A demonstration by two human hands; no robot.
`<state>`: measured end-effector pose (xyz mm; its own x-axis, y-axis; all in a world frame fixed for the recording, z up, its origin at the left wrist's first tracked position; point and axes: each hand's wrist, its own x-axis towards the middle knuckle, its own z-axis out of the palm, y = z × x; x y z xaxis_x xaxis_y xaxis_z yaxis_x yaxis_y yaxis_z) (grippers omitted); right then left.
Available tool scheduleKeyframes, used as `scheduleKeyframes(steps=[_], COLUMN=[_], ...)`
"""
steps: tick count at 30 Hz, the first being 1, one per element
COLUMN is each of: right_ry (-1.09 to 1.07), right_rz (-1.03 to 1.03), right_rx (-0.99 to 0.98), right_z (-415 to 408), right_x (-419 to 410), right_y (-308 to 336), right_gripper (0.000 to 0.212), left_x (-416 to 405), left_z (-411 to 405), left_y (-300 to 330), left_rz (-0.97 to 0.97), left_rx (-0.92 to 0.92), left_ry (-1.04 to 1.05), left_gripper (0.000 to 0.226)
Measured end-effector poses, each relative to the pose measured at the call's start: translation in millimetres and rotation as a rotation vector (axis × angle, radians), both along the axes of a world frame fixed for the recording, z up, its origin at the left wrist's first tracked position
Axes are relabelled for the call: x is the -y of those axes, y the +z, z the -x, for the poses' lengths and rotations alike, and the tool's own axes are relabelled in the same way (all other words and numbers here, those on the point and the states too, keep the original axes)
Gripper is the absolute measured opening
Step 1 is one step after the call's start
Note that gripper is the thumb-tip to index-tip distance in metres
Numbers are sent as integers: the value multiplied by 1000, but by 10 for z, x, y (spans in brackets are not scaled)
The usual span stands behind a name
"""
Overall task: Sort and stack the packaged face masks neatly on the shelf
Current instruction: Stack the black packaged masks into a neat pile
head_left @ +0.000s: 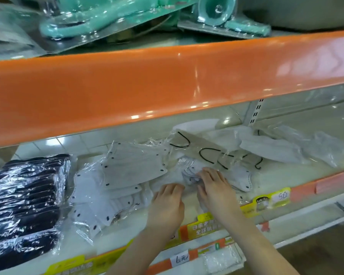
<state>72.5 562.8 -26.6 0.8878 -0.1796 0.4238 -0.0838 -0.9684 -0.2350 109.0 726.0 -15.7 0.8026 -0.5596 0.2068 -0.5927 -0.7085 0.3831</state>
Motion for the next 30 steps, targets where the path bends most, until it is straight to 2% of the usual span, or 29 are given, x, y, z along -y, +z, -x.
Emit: scheduleKeyframes(steps=[13, 19, 21, 23, 24, 27, 30], right_ry=[-29, 16, 29, -4, -35, 16, 75], right_rz=[71, 115, 94, 90, 63, -231, -477], right_rx=[-163, -124, -126, -139, -176, -320, -287], right_z=[-207, -267, -265, -263, -281, -291, -292], right_x=[428, 499, 508, 519, 544, 600, 596], right_y=[-36, -12, 78, 228, 294, 450, 655], right_gripper=[56, 43, 42, 30, 21, 17, 17], left_x=[429, 474, 468, 464, 454, 439, 471], left_z=[13, 26, 38, 39, 29, 11, -36], left_y=[-41, -51, -57, -32, -27, 43, 203], left_rz=[-52, -92, -59, -10, 21, 240, 491], left_rx=[67, 67, 24, -52, -100, -270, -441], left_ry=[142, 186, 195, 216, 223, 288, 381], left_gripper=[32, 39, 38, 38, 37, 34, 35])
